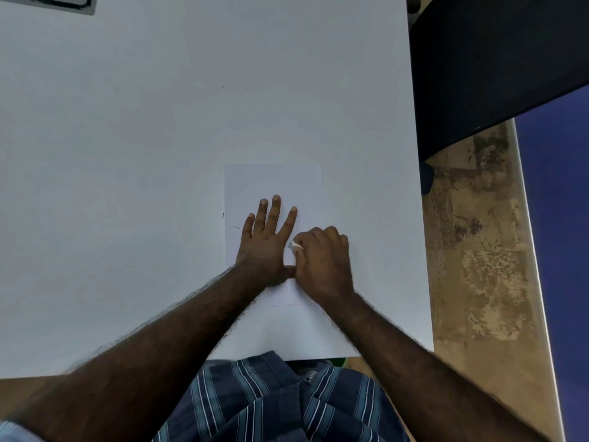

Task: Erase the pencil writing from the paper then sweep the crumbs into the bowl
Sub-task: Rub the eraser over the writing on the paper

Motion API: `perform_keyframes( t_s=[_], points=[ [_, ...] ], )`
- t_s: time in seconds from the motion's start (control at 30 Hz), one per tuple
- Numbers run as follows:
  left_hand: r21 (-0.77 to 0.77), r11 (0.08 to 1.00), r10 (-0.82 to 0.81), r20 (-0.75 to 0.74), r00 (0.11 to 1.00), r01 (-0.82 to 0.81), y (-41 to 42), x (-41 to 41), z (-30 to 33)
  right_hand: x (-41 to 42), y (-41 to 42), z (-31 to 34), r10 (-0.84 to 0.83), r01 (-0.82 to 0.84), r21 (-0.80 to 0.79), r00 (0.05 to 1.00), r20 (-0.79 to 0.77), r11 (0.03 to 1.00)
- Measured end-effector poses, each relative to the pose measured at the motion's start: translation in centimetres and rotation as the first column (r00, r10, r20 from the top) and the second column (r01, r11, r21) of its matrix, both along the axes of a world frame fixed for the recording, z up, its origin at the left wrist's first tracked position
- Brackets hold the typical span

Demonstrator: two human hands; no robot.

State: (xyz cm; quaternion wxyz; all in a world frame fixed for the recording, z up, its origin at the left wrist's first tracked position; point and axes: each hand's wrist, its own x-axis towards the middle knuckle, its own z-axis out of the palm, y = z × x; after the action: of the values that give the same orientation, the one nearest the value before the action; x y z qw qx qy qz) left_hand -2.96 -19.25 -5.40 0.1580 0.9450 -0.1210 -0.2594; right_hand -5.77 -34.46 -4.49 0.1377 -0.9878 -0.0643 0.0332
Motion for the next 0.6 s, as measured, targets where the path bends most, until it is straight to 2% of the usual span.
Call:
perform_keyframes(
  t_s=[0.1,0.2,0.3,0.4,0.47,0.53,0.6],
  points=[
    [0.003,1.000,-0.004,0.013,1.000,0.004,0.1,0.0,0.0,1.9,-0.9,-0.4,0.022,-0.019,-0.072,0.999,0.046,0.997],
    [0.010,1.000,0.001,0.000,1.000,-0.001,0.1,0.1,0.1,4.6,-1.4,-0.5,-0.099,0.105,-0.104,0.993,0.067,0.989],
    [0.002,1.000,0.016,0.011,1.000,-0.016,0.3,-0.1,-0.2,3.9,-0.6,-0.2,-0.162,0.166,-0.085,0.985,0.056,0.982],
    [-0.020,0.999,0.026,0.046,0.999,-0.025,0.3,-0.3,-0.5,-0.2,0.5,0.5,-0.058,0.059,-0.020,0.998,0.009,0.998],
    [-0.029,0.999,0.027,0.049,0.998,-0.025,0.3,-0.3,-0.5,-1.9,0.5,0.5,0.043,-0.043,-0.036,0.999,0.001,0.998],
    [-0.025,0.999,0.028,0.047,0.999,-0.026,0.3,-0.2,-0.6,-0.4,-0.2,0.1,0.054,-0.052,-0.064,0.998,0.036,0.997],
    [-0.018,1.000,0.021,0.037,0.999,-0.020,0.3,-0.2,-0.6,2.5,-0.5,-0.3,-0.007,0.015,-0.101,0.996,0.085,0.995]
  ],
)
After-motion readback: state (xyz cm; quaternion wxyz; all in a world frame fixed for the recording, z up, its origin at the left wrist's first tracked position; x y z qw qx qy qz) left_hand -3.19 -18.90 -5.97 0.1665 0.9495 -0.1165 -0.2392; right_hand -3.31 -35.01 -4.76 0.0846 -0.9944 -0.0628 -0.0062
